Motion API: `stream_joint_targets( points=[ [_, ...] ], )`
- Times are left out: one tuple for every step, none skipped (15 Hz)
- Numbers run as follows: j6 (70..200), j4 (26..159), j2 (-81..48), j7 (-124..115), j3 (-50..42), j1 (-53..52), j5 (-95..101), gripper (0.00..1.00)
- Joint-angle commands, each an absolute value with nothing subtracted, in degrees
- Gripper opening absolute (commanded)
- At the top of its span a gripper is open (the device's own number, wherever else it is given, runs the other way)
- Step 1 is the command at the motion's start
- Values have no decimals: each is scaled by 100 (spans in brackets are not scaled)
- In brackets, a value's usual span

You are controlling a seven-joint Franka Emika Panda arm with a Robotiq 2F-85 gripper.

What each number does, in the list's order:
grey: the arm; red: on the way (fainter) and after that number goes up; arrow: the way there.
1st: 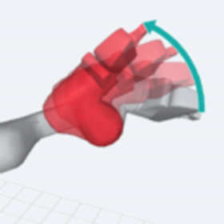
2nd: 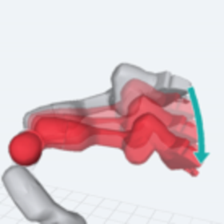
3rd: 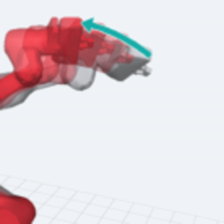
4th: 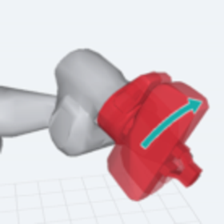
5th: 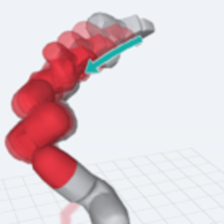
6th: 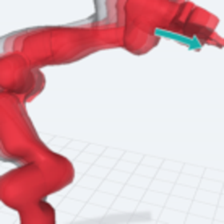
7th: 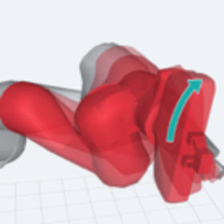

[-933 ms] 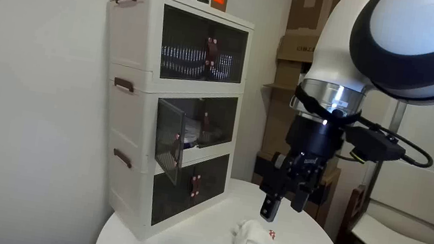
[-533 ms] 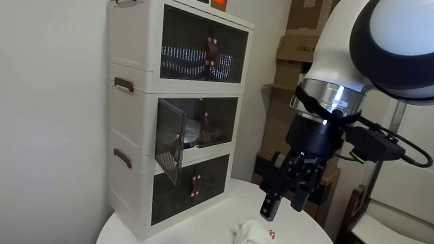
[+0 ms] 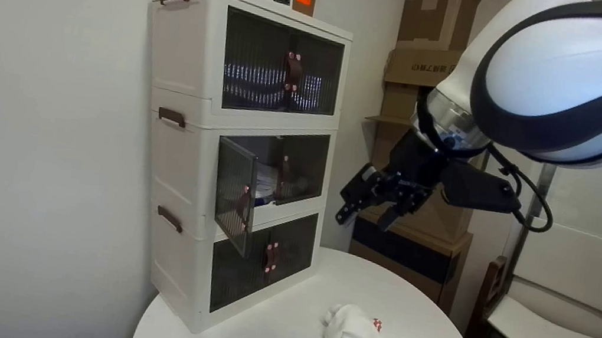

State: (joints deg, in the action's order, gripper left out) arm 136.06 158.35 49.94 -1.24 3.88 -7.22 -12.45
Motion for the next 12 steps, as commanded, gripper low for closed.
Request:
stream_joint_targets(
  points=[
    [15097, 15833, 4487, -25, -5, -742, -1502, 100],
    [15565, 15835, 4326, 13, -160, -823, -1604, 100],
    [16003, 15837, 4148, 88, -355, -961, -1717, 100],
    [16403, 15843, 3955, 225, -622, -1178, -1870, 100],
    [16746, 15845, 3808, 368, -909, -1468, -2055, 100],
    [17085, 15852, 3668, 583, -1272, -1853, -2271, 100],
    [17368, 15854, 3582, 783, -1652, -2280, -2478, 100],
    [17578, 15855, 3575, 1179, -1991, -2729, -2965, 100],
    [17584, 15854, 3754, 1543, -2509, -3136, -3206, 100],
    [17701, 15850, 3826, 1790, -2927, -3583, -3388, 100],
    [17773, 15839, 3907, 1998, -3322, -3954, -3486, 100],
    [17834, 15825, 3966, 2135, -3653, -4255, -3524, 100]
  ],
)
